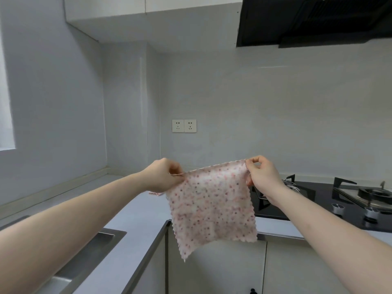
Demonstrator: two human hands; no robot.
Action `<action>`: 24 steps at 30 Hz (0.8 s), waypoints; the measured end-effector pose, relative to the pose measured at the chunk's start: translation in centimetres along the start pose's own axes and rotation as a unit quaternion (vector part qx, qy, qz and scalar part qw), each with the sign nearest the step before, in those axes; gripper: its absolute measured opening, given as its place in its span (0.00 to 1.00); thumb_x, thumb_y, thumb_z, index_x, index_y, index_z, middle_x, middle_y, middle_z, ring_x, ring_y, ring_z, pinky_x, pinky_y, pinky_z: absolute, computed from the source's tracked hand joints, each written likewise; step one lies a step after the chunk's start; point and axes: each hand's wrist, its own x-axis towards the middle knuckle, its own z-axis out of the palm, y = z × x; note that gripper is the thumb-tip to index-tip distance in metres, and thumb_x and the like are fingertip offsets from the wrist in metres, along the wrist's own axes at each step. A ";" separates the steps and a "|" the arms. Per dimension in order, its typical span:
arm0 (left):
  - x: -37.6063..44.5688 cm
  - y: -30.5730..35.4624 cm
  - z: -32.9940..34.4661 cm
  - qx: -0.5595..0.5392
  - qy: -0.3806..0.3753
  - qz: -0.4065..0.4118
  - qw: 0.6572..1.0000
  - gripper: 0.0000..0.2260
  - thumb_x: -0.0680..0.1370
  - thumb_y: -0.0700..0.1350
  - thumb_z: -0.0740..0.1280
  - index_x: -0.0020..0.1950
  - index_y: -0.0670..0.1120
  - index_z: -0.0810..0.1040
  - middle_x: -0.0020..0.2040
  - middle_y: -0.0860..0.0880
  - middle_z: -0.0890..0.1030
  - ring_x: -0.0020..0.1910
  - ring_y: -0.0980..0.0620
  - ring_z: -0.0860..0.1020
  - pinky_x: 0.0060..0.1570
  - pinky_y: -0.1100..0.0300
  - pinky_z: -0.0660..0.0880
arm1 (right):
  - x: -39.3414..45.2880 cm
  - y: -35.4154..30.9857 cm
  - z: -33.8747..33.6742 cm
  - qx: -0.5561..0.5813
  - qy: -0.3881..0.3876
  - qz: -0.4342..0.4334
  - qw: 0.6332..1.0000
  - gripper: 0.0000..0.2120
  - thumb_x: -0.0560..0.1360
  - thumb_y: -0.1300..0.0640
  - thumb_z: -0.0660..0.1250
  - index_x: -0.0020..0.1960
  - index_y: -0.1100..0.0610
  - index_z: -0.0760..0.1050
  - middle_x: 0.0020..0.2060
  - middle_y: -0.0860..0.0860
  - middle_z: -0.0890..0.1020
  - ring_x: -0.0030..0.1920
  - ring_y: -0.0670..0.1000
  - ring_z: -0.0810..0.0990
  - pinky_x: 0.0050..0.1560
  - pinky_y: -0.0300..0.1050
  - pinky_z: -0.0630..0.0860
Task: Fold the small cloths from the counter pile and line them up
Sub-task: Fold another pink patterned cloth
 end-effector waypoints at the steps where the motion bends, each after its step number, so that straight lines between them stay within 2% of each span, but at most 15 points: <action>1: 0.1 -0.3 0.5 0.002 0.000 -0.005 1.000 0.09 0.79 0.56 0.69 0.45 0.52 0.83 0.45 0.49 0.85 0.45 0.44 0.83 0.44 0.51 0.83 | 0.1 0.4 0.0 0.017 -0.007 0.012 1.000 0.08 0.85 0.54 0.62 0.53 0.59 0.74 0.32 0.56 0.80 0.27 0.51 0.77 0.38 0.48 0.79; 3: 0.5 -1.2 1.8 0.021 0.007 -0.008 1.000 0.11 0.80 0.55 0.69 0.41 0.52 0.81 0.41 0.51 0.82 0.42 0.49 0.80 0.40 0.57 0.78 | 0.3 1.3 0.0 0.048 -0.021 0.043 0.998 0.05 0.84 0.57 0.63 0.54 0.58 0.75 0.32 0.57 0.81 0.27 0.50 0.79 0.37 0.47 0.81; 5: 1.0 -2.1 3.3 0.031 0.019 -0.017 0.999 0.14 0.80 0.55 0.70 0.36 0.53 0.77 0.36 0.54 0.78 0.36 0.53 0.76 0.35 0.60 0.71 | 0.6 2.8 0.4 0.070 -0.031 0.073 0.994 0.04 0.84 0.59 0.62 0.54 0.57 0.76 0.37 0.57 0.83 0.30 0.51 0.83 0.39 0.47 0.83; 7: 1.9 -3.3 4.7 0.033 0.025 -0.030 0.999 0.12 0.80 0.55 0.69 0.37 0.54 0.78 0.38 0.53 0.80 0.39 0.52 0.78 0.38 0.59 0.74 | 1.1 4.5 0.7 0.080 -0.042 0.093 0.992 0.05 0.84 0.61 0.62 0.54 0.57 0.76 0.45 0.58 0.83 0.35 0.54 0.86 0.41 0.47 0.84; 9: 2.8 -3.9 5.6 0.037 0.027 -0.044 0.998 0.09 0.80 0.52 0.66 0.43 0.54 0.82 0.44 0.51 0.83 0.43 0.49 0.81 0.41 0.58 0.77 | 1.8 6.0 1.1 0.068 -0.050 0.106 0.991 0.06 0.84 0.63 0.62 0.56 0.57 0.77 0.50 0.58 0.83 0.38 0.55 0.87 0.40 0.45 0.84; 12: 4.4 -4.0 6.8 0.038 0.045 -0.050 0.997 0.09 0.80 0.48 0.64 0.50 0.52 0.85 0.46 0.52 0.84 0.44 0.49 0.80 0.43 0.57 0.79 | 3.2 7.4 1.6 0.042 -0.041 0.123 0.991 0.11 0.82 0.67 0.60 0.58 0.59 0.79 0.48 0.58 0.84 0.42 0.55 0.87 0.42 0.45 0.84; 15: 6.3 -4.1 7.8 0.003 0.073 -0.072 0.995 0.08 0.80 0.49 0.66 0.50 0.54 0.86 0.46 0.54 0.84 0.44 0.51 0.81 0.48 0.55 0.81 | 4.6 8.1 2.0 0.005 -0.016 0.128 0.992 0.15 0.79 0.68 0.59 0.54 0.59 0.82 0.45 0.58 0.85 0.42 0.53 0.86 0.42 0.46 0.84; 18: 8.3 -4.4 8.8 -0.080 0.084 -0.106 0.988 0.10 0.78 0.44 0.65 0.44 0.54 0.85 0.39 0.50 0.87 0.39 0.48 0.86 0.43 0.53 0.85 | 5.9 8.6 2.3 -0.057 -0.001 0.118 0.991 0.16 0.77 0.67 0.59 0.48 0.54 0.83 0.39 0.55 0.85 0.39 0.50 0.82 0.38 0.44 0.80; 20: 9.6 -4.5 9.6 -0.131 0.088 -0.127 0.979 0.12 0.79 0.40 0.64 0.45 0.52 0.85 0.34 0.48 0.86 0.34 0.52 0.86 0.38 0.56 0.84 | 6.9 9.3 2.5 -0.062 0.007 0.120 0.991 0.16 0.76 0.68 0.58 0.47 0.54 0.82 0.37 0.56 0.85 0.37 0.51 0.82 0.36 0.43 0.79; 22: 10.8 -4.7 10.4 -0.180 0.097 -0.142 0.969 0.11 0.80 0.40 0.65 0.48 0.50 0.85 0.34 0.48 0.86 0.32 0.55 0.85 0.37 0.60 0.83 | 8.0 10.1 2.8 -0.041 0.020 0.131 0.990 0.16 0.76 0.70 0.57 0.47 0.57 0.82 0.37 0.58 0.85 0.38 0.53 0.84 0.38 0.44 0.82; 24: 12.1 -5.0 11.3 -0.214 0.115 -0.146 0.959 0.09 0.80 0.40 0.67 0.49 0.49 0.86 0.36 0.48 0.87 0.34 0.52 0.85 0.40 0.59 0.83 | 9.2 11.1 3.1 -0.009 0.027 0.144 0.989 0.15 0.77 0.71 0.57 0.49 0.59 0.82 0.38 0.59 0.85 0.40 0.55 0.87 0.44 0.48 0.84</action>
